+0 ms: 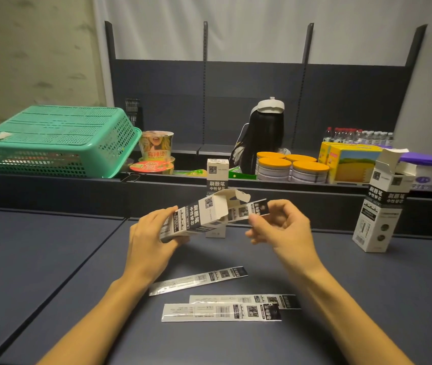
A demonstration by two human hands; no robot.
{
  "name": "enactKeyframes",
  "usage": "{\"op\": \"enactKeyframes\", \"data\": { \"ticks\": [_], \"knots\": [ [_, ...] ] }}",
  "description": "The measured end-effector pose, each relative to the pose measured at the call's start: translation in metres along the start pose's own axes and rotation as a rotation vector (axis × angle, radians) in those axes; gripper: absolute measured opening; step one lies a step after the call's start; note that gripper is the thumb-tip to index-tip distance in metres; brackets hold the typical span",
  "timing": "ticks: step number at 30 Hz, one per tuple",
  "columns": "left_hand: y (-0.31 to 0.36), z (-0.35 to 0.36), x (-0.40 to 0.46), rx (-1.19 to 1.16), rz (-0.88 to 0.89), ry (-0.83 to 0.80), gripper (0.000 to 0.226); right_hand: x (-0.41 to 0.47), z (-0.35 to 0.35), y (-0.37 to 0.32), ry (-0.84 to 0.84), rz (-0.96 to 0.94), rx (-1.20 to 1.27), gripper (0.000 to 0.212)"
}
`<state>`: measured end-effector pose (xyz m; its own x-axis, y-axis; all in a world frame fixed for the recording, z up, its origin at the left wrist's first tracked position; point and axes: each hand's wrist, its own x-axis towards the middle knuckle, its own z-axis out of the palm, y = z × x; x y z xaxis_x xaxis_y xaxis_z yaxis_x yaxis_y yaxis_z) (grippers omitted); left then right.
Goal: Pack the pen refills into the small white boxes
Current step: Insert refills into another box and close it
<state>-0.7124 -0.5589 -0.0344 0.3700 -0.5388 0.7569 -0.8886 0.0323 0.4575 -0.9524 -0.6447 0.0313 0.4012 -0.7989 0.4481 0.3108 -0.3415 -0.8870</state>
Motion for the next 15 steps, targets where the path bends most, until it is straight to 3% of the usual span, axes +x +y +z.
{"op": "enactKeyframes", "data": {
  "ticks": [5,9,12,15],
  "knots": [
    [-0.002,0.001,0.001,0.001,-0.001,0.005,0.065,-0.001,0.004,0.008,0.027,-0.181,-0.175,0.024],
    [-0.002,0.002,0.001,-0.011,-0.008,0.002,0.066,-0.003,0.006,0.014,-0.043,-0.26,-0.369,0.028],
    [-0.002,0.001,0.001,-0.016,-0.009,0.005,0.066,-0.003,0.006,0.017,-0.011,-0.293,-0.366,0.036],
    [-0.002,0.002,0.001,-0.022,-0.003,0.006,0.065,-0.003,0.005,0.017,-0.028,-0.339,-0.43,0.02]
  ]
}}
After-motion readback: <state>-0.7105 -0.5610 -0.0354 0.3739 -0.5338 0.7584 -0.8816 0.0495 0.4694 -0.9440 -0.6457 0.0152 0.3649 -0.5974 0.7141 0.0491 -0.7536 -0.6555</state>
